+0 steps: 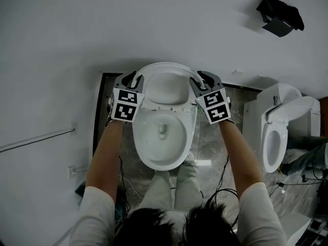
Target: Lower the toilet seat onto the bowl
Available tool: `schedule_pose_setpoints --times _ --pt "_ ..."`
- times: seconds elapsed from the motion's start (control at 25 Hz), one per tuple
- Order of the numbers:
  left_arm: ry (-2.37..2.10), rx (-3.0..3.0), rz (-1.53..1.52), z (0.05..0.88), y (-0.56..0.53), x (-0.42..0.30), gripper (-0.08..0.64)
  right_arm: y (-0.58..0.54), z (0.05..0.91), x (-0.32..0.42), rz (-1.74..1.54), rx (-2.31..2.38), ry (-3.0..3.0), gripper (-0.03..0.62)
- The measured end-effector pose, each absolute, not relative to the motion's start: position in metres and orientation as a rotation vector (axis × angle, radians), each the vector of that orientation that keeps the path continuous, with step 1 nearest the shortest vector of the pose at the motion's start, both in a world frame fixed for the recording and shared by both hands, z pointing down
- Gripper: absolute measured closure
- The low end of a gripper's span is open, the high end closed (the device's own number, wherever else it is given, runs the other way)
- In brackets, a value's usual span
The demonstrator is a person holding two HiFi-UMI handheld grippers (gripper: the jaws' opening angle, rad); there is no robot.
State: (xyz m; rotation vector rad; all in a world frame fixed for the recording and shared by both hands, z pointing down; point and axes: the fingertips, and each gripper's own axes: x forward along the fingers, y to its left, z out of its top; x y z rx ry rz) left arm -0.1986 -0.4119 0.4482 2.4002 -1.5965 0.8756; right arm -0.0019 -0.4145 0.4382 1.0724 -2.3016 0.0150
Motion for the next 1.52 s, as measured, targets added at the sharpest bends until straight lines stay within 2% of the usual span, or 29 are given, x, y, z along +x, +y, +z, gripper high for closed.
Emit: schedule_pose_setpoints --times 0.36,0.56,0.76,1.52 --pt "-1.505 2.403 0.981 0.475 -0.43 -0.2 0.462 -0.434 0.475 0.0 0.088 1.053 -2.183 0.457" --pt "-1.463 2.405 1.04 0.489 -0.439 -0.196 0.468 -0.443 0.481 0.005 0.15 1.12 -2.162 0.495" --pt "-1.429 2.416 1.052 0.498 -0.443 -0.189 0.471 -0.441 0.48 0.006 0.133 1.156 -2.168 0.508" --pt "-1.122 2.522 1.239 0.496 -0.431 -0.183 0.48 -0.421 0.472 0.009 0.248 1.151 -2.219 0.509"
